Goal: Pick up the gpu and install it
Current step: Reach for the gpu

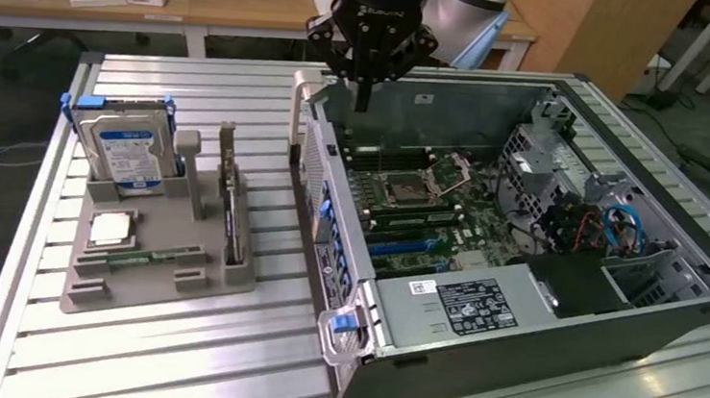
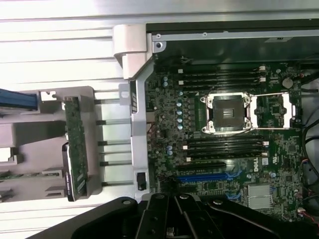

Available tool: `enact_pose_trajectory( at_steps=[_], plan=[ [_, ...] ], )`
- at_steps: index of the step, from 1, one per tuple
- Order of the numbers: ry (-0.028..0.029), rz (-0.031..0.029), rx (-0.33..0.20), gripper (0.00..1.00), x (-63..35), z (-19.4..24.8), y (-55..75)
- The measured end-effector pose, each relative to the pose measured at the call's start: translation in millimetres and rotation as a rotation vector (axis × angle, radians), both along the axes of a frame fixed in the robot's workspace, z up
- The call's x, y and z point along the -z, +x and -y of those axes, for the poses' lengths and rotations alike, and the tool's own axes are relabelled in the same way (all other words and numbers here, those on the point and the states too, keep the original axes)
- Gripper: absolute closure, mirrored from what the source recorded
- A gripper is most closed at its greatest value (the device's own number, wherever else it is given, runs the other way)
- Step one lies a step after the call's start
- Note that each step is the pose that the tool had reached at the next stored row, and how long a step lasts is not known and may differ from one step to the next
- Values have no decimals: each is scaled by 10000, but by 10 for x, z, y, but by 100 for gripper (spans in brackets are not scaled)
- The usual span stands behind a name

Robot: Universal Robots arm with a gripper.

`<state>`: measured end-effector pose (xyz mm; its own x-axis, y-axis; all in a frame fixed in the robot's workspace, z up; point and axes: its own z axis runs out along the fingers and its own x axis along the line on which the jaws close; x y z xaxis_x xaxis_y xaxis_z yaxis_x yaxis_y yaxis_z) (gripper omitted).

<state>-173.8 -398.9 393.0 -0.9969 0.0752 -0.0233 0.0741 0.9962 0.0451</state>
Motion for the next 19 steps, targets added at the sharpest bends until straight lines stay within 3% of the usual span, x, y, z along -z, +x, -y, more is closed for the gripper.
enact_pose_trajectory(
  at_steps=[19],
  plan=[
    [0, 0, 0, 90, 7, 0, -530]
  ],
)
